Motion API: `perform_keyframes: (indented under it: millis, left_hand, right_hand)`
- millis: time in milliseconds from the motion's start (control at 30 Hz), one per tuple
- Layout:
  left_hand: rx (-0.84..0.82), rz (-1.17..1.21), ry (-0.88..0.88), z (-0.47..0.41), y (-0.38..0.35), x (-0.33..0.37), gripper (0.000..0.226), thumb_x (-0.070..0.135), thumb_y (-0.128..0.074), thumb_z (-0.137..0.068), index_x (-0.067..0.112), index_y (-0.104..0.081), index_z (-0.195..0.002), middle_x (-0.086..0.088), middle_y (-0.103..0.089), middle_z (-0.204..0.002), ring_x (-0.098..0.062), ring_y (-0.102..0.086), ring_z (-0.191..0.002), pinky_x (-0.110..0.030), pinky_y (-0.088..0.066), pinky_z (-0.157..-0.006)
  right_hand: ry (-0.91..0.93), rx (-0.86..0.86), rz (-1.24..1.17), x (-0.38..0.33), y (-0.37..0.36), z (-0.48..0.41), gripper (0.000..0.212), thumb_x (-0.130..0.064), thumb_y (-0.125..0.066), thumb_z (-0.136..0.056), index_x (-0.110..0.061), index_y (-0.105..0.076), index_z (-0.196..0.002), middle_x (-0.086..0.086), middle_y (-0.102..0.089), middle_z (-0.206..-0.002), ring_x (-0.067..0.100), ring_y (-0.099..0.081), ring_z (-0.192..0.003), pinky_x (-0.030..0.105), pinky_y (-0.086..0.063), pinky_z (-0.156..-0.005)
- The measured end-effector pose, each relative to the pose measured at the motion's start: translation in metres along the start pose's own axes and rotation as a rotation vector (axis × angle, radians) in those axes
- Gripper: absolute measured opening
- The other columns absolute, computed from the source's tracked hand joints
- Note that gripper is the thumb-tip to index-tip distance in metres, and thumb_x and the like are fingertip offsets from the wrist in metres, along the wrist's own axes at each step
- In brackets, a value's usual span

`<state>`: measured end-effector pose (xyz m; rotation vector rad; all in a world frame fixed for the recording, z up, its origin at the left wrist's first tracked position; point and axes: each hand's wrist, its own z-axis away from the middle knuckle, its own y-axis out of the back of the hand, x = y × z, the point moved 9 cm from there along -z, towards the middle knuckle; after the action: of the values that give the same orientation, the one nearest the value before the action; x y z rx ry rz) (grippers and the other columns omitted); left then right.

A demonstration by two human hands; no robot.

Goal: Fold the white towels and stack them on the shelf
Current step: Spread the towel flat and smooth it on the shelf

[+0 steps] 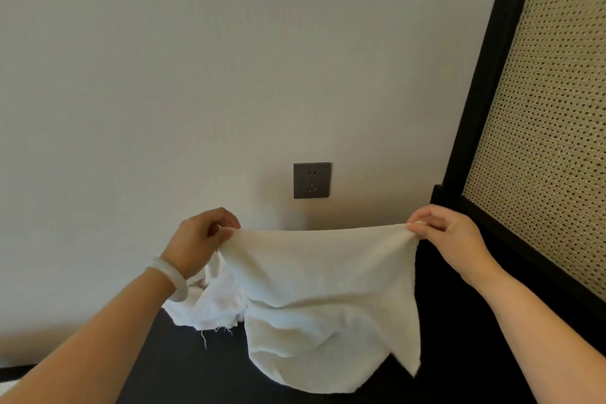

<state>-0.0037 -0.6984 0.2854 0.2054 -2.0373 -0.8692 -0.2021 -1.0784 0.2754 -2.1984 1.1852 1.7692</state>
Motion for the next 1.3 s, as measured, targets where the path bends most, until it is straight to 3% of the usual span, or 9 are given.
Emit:
perform_keyframes:
  millis: [100,233,433,600,733,900,1067,1167,1300]
  left_hand:
    - [-0.082,-0.052,-0.069,-0.007,0.018,0.022,0.027,0.006,-0.065,-0.091,0.031,-0.07,-0.082,0.016,-0.069,-0.079,-0.003,-0.062,-0.068,-0.01,-0.046,-0.066]
    - [-0.204,-0.061,-0.129,-0.012,0.041,0.049,0.027,0.008,-0.07,-0.088,0.032,-0.068,-0.076,0.002,-0.068,-0.074,-0.011,-0.062,-0.065,-0.021,-0.053,-0.067]
    - [-0.326,-0.394,-0.346,-0.013,0.06,0.09,0.024,0.008,-0.07,-0.088,0.03,-0.075,-0.094,0.011,-0.061,-0.085,-0.012,-0.06,-0.075,-0.02,-0.049,-0.069]
    - [-0.193,-0.471,-0.377,-0.018,0.09,0.114,0.013,0.024,-0.07,-0.086,0.036,-0.067,-0.08,0.013,-0.059,-0.083,-0.009,-0.059,-0.074,-0.017,-0.046,-0.068]
    - [-0.048,-0.475,-0.282,-0.032,0.102,0.115,0.012,0.029,-0.068,-0.089,0.021,-0.071,-0.082,0.014,-0.065,-0.088,-0.005,-0.062,-0.078,-0.017,-0.046,-0.074]
    - [-0.041,-0.496,-0.115,-0.037,0.098,0.104,0.016,0.029,-0.07,-0.088,0.018,-0.072,-0.077,0.011,-0.066,-0.066,-0.002,-0.058,-0.065,-0.011,-0.039,-0.058]
    - [-0.047,-0.253,-0.134,-0.027,0.114,0.116,0.016,0.023,-0.074,-0.085,0.029,-0.067,-0.073,0.004,-0.068,-0.065,-0.01,-0.061,-0.06,-0.023,-0.048,-0.065]
    - [-0.051,-0.011,-0.169,-0.029,0.128,0.128,0.024,0.013,-0.078,-0.082,0.033,-0.065,-0.086,-0.002,-0.066,-0.066,-0.014,-0.061,-0.059,-0.023,-0.053,-0.063]
    - [-0.088,-0.164,-0.069,-0.044,0.109,0.116,0.015,0.012,-0.076,-0.083,0.027,-0.074,-0.08,0.001,-0.069,-0.064,-0.004,-0.06,-0.054,-0.014,-0.048,-0.053]
  right_hand:
    - [0.058,0.027,-0.212,-0.02,0.014,-0.005,0.009,-0.015,-0.078,-0.079,-0.023,-0.075,-0.083,0.005,-0.076,-0.09,0.015,-0.071,-0.088,0.021,-0.054,-0.08]
    - [0.108,-0.032,-0.387,-0.044,0.029,-0.013,0.015,-0.022,-0.08,-0.068,-0.018,-0.076,-0.082,0.014,-0.075,-0.103,0.025,-0.07,-0.102,0.028,-0.054,-0.095]
    - [0.185,0.009,-0.087,-0.081,0.051,-0.028,0.016,-0.007,-0.076,-0.08,-0.023,-0.075,-0.076,-0.002,-0.075,-0.085,0.009,-0.069,-0.085,0.011,-0.05,-0.08]
    - [0.26,0.105,0.098,-0.115,0.066,-0.032,0.015,-0.009,-0.074,-0.085,-0.022,-0.071,-0.078,-0.007,-0.072,-0.075,0.008,-0.063,-0.075,0.017,-0.047,-0.075]
    - [0.23,0.101,0.184,-0.119,0.063,-0.039,0.014,-0.012,-0.074,-0.087,-0.022,-0.07,-0.078,-0.012,-0.072,-0.072,-0.002,-0.06,-0.059,0.026,-0.043,-0.062]
    - [0.112,0.041,0.197,-0.102,0.048,-0.042,0.013,-0.009,-0.067,-0.092,-0.014,-0.065,-0.081,0.008,-0.063,-0.052,0.012,-0.049,-0.037,0.018,-0.038,-0.038]
    - [0.123,0.023,0.028,-0.115,0.06,-0.029,0.018,-0.003,-0.065,-0.092,-0.017,-0.067,-0.102,0.013,-0.066,-0.058,0.022,-0.06,-0.045,0.023,-0.05,-0.044]
    - [0.134,0.049,0.012,-0.127,0.082,-0.027,0.008,-0.007,-0.068,-0.09,-0.013,-0.071,-0.094,0.014,-0.068,-0.061,0.021,-0.062,-0.047,0.019,-0.05,-0.045]
    - [0.016,0.019,-0.06,-0.108,0.081,-0.041,0.008,0.001,-0.069,-0.086,0.001,-0.068,-0.094,0.016,-0.069,-0.063,0.021,-0.066,-0.052,0.022,-0.053,-0.046]
